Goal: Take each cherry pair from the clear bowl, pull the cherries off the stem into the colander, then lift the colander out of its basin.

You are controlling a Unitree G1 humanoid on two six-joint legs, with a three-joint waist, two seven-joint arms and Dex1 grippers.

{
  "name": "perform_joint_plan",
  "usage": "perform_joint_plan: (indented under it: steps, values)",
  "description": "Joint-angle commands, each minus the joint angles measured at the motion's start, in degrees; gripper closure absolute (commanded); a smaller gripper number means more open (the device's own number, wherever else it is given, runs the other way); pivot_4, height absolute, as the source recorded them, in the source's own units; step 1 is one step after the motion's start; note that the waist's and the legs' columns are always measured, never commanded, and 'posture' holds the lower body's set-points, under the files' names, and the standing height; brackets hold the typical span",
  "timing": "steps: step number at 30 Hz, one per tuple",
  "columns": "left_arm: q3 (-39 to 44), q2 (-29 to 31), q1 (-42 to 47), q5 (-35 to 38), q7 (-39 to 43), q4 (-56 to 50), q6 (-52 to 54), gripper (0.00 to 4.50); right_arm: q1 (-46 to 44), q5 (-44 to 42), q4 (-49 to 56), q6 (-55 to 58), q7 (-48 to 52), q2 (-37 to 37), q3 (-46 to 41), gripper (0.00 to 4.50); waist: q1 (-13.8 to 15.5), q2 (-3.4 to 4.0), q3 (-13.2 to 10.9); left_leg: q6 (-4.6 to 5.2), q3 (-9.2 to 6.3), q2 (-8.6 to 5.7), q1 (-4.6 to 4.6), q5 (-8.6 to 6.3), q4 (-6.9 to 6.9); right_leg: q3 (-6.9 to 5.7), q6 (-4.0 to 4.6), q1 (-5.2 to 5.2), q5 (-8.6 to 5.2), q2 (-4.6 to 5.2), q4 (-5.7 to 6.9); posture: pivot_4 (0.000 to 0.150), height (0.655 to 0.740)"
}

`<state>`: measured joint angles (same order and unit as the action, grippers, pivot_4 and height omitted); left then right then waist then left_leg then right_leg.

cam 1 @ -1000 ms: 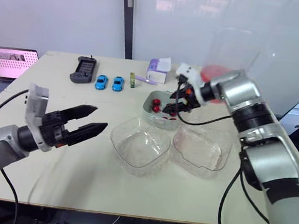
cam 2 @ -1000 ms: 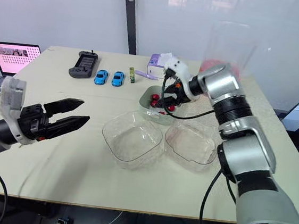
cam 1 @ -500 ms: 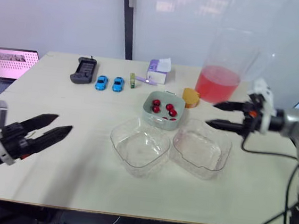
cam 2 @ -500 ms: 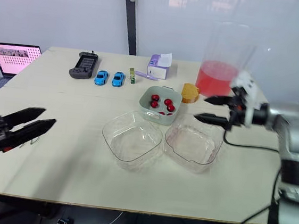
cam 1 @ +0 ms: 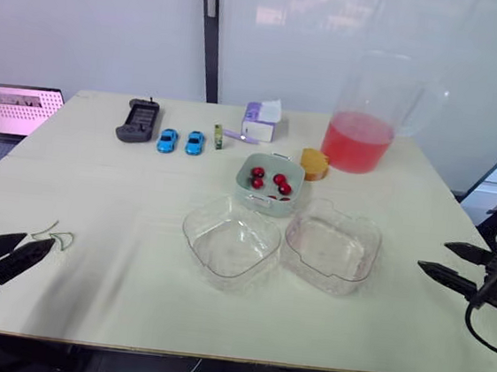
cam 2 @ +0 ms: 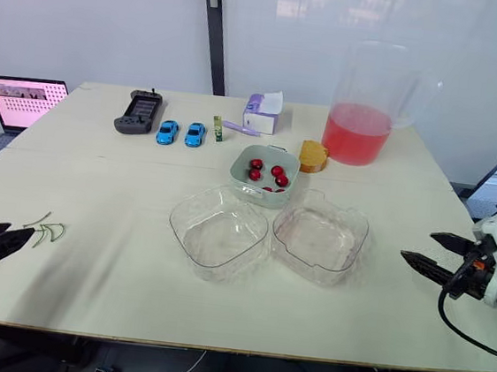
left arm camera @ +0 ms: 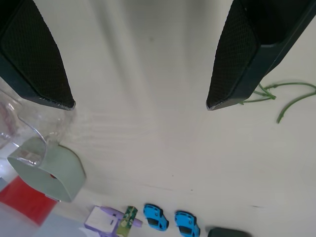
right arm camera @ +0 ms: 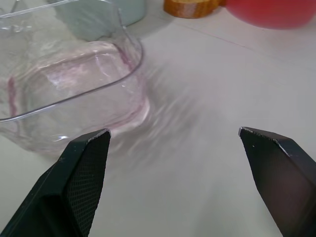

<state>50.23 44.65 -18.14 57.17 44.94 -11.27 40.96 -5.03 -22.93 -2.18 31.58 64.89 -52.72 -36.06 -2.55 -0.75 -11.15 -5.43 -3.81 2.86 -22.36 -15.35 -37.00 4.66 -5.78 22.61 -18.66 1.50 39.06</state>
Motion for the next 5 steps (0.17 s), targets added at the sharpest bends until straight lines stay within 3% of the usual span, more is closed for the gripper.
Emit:
perform_joint_plan:
  steps: [1, 5]
  values:
    - [1.0, 0.2, 1.5, -0.9, -0.3, 0.9, -1.4, 0.00, -0.6, -1.6, -0.7, -2.1, -1.5, 0.1, -0.6, 0.04, 0.0, 0.00, 0.0, 0.00, 0.00, 0.00, 0.00, 0.00, 0.00, 0.00, 0.00, 0.00, 0.00, 0.00, 0.00, 0.150, 0.7400]
    - [1.3, 0.7, 2.6, -1.3, 0.5, 2.5, -1.3, 0.00, -0.7, -2.4, -1.0, -2.8, -3.1, 0.2, 0.4, 0.04, 0.0, 0.00, 0.0, 0.00, 0.00, 0.00, 0.00, 0.00, -0.01, 0.00, 0.00, -0.01, 0.00, 0.00, 0.00, 0.150, 0.7400]
